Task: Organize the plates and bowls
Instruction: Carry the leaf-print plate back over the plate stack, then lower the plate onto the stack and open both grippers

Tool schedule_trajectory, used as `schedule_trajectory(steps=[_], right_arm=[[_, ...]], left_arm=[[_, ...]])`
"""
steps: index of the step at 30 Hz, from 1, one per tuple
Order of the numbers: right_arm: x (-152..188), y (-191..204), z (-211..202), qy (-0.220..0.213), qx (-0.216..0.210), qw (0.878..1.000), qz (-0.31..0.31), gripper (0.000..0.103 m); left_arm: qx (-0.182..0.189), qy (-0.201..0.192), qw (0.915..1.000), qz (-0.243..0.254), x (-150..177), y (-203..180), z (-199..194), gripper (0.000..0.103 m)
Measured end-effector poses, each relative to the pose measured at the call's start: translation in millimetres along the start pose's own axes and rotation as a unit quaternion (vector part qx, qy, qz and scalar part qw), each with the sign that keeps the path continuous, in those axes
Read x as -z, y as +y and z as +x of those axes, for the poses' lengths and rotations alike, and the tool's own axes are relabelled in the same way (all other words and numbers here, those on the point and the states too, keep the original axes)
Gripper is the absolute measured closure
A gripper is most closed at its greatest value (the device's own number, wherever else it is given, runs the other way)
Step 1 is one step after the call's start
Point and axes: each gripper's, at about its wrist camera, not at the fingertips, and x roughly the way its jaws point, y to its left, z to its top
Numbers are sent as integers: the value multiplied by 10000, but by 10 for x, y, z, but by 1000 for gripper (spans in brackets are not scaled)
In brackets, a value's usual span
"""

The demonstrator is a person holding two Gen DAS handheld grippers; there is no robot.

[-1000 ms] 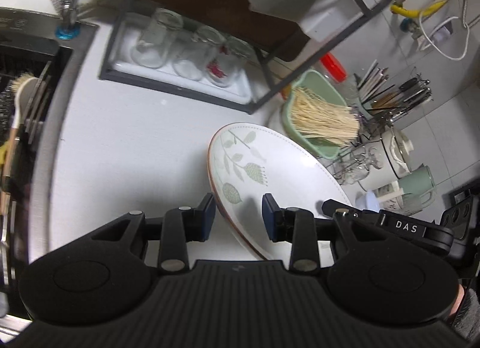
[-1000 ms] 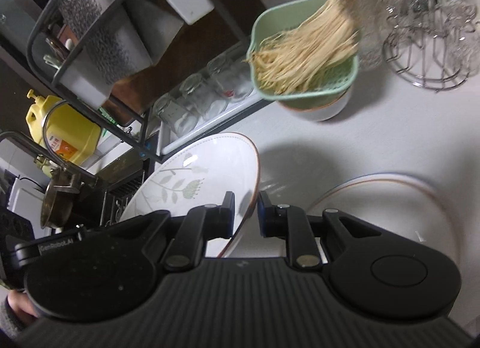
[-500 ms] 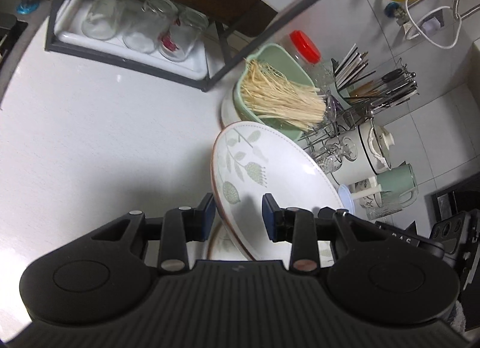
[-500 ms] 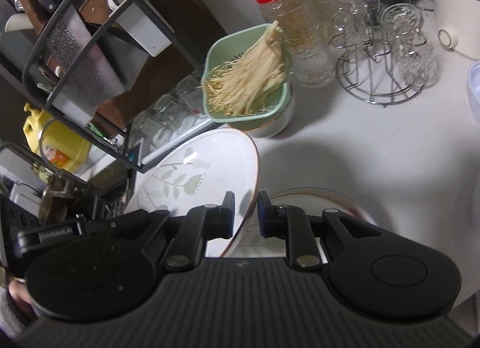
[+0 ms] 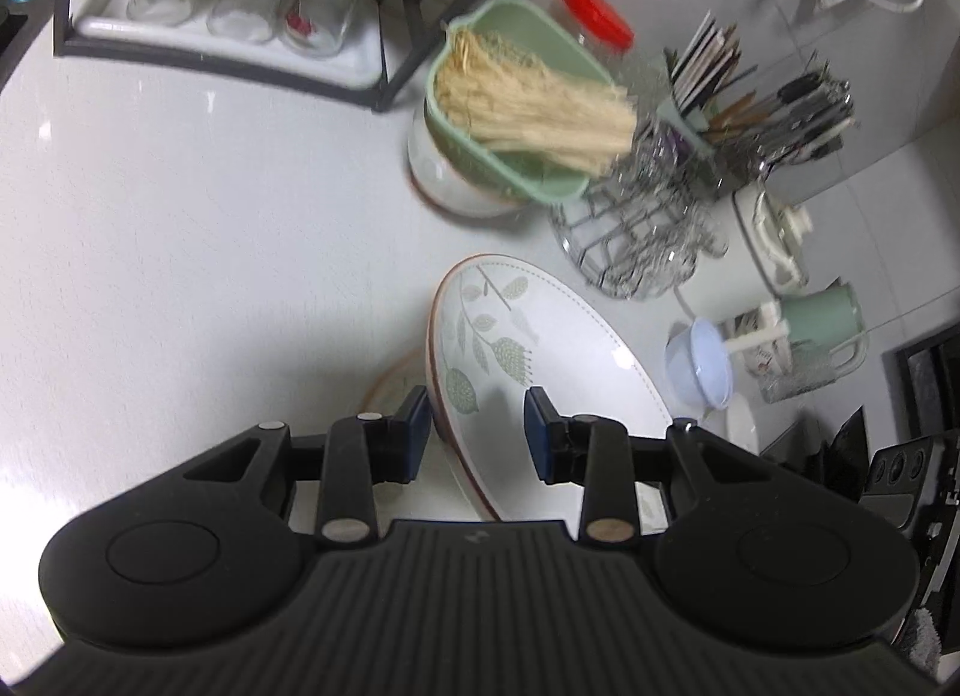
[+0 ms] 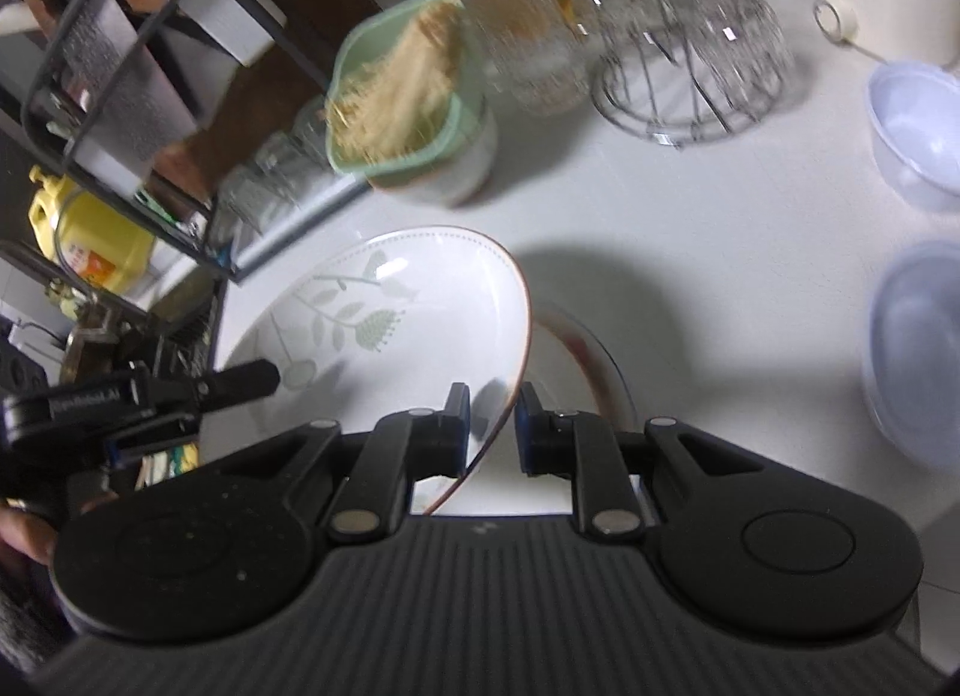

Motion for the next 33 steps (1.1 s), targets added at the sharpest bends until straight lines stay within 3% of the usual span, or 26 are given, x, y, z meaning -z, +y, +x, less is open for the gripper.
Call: schedule_trajectory(steps=[9,22,33], right_arm=[[301,-187,71,311,55,9994,109,84],[296,-162,202,395,164,9991,-35,84],[242,-210,305,468,132,9987,174,84]], left_arm=[[-408,391,9984,2,286,19,186,65],[-1149,449,9920,283,356,-115,314,64],[-1172,483,9919,109,347,-93,291,63]])
